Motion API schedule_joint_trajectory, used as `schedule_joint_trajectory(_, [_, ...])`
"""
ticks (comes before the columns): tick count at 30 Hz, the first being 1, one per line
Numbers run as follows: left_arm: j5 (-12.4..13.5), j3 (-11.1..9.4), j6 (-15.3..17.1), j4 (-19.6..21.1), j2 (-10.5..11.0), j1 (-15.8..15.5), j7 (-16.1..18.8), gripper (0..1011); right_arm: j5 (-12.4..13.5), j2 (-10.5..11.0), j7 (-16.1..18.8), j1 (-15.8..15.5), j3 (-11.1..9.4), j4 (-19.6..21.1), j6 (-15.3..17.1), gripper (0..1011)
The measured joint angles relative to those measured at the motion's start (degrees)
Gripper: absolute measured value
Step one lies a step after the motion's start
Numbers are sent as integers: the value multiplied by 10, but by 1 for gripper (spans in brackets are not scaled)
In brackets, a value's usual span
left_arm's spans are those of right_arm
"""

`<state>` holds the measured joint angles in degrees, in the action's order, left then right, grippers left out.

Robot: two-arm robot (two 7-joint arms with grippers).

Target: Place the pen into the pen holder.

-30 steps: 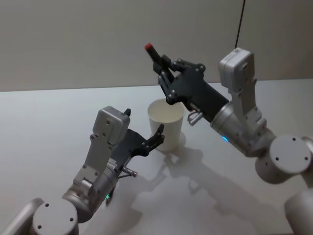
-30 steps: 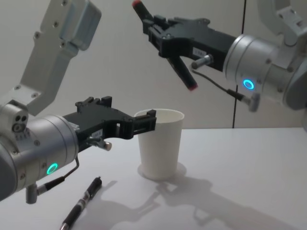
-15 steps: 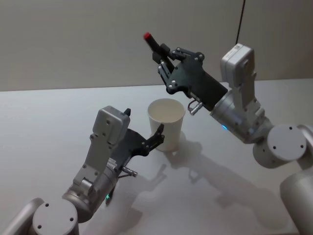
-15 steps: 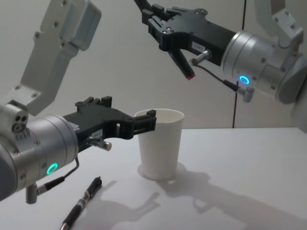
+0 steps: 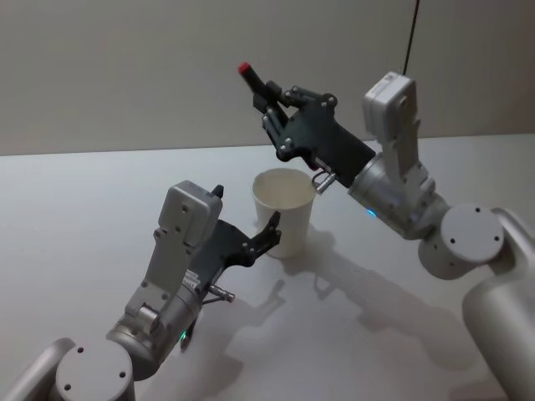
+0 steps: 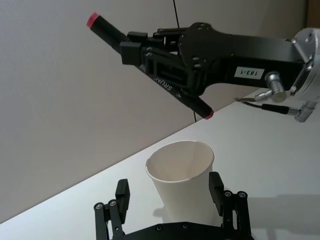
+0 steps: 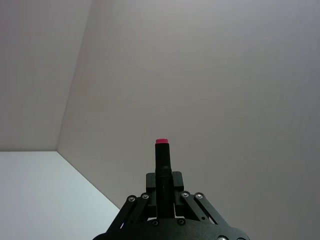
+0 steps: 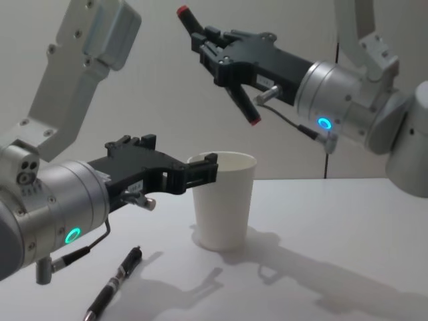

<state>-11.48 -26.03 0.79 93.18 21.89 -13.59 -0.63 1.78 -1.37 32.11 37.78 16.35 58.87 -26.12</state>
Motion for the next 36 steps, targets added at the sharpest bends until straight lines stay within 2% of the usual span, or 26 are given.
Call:
schedule_joint_trajectory(8, [0, 0, 0, 0, 0, 0, 0, 1010, 13, -12, 11, 30, 5, -66, -13, 172])
schedule_joint_trajectory(11, [0, 0, 0, 0, 0, 0, 0, 1009, 17, -15, 13, 36, 7, -83, -18, 208])
schedule_joint_trajectory(14, [0, 0, 0, 0, 0, 0, 0, 1009, 20, -18, 14, 39, 11, -96, -23, 280])
schedule_joint_trajectory(22, [0, 0, 0, 0, 0, 0, 0, 1009, 26, -21, 15, 40, 18, -109, -32, 558])
schedule_joint_trajectory(27, [0, 0, 0, 0, 0, 0, 0, 1009, 28, -22, 15, 38, 22, -112, -37, 670])
schedule_joint_trajectory(33, [0, 0, 0, 0, 0, 0, 0, 1009, 32, -23, 14, 36, 26, -114, -44, 900])
schedule_joint_trajectory(36, [0, 0, 0, 0, 0, 0, 0, 1009, 33, -24, 14, 36, 27, -115, -46, 950])
